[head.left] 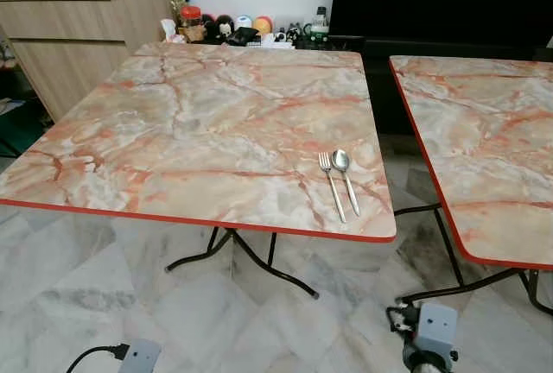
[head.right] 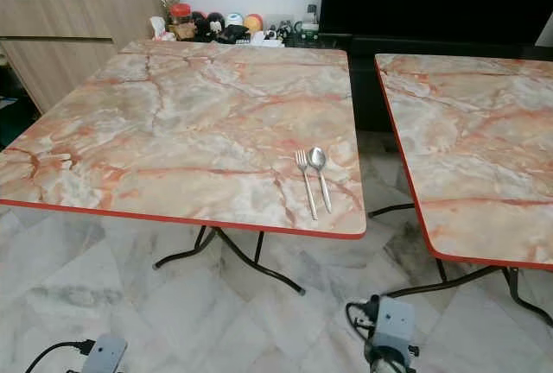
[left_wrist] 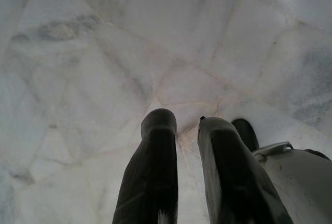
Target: Setting the table
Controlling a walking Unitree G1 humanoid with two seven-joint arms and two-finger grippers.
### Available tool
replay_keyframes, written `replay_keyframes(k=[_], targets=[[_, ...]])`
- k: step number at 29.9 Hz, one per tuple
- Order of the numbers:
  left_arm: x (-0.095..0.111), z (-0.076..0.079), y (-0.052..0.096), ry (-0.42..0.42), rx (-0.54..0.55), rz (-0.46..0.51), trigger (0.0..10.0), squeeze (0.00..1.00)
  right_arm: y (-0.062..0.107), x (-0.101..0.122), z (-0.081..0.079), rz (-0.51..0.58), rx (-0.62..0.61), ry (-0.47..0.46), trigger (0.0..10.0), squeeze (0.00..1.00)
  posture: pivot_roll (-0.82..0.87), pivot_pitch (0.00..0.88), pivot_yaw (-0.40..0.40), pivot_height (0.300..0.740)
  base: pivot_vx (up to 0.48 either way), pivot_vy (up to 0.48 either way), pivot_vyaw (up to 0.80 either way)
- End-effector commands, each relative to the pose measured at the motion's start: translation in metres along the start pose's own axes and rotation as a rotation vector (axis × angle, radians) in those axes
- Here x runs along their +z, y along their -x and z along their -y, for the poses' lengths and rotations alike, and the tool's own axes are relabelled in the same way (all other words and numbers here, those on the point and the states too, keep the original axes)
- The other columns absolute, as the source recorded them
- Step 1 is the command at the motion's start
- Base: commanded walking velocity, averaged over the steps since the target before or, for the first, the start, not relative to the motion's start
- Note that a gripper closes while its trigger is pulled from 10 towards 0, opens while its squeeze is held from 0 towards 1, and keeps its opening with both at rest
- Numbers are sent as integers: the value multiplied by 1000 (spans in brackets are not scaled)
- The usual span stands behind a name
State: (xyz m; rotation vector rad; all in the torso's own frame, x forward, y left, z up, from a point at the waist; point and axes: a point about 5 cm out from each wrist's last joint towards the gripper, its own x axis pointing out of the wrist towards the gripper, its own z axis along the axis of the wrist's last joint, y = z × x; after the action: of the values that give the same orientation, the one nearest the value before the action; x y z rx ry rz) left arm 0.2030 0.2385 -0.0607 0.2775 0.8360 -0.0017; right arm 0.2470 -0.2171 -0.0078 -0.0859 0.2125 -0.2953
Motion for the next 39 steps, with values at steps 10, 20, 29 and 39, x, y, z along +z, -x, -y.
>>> replay_keyframes(k=[10,20,29,39], targets=[[-6,-9,2,48,49,-24,10000,0,-17,69,-6,279,-38,-144,10000,0,-22,113,16,740,0,0,0],[-6,-8,1,68,62,-33,10000,0,-34,130,-16,413,-3,-177,10000,0,-28,130,19,740,0,241,0],[-11,-7,2,60,67,-48,10000,0,-32,127,-20,365,12,-203,10000,0,-19,126,13,740,0,160,0],[-17,-9,5,81,70,-51,10000,0,-30,123,-26,333,41,-203,10000,0,-2,48,14,740,93,0,0]])
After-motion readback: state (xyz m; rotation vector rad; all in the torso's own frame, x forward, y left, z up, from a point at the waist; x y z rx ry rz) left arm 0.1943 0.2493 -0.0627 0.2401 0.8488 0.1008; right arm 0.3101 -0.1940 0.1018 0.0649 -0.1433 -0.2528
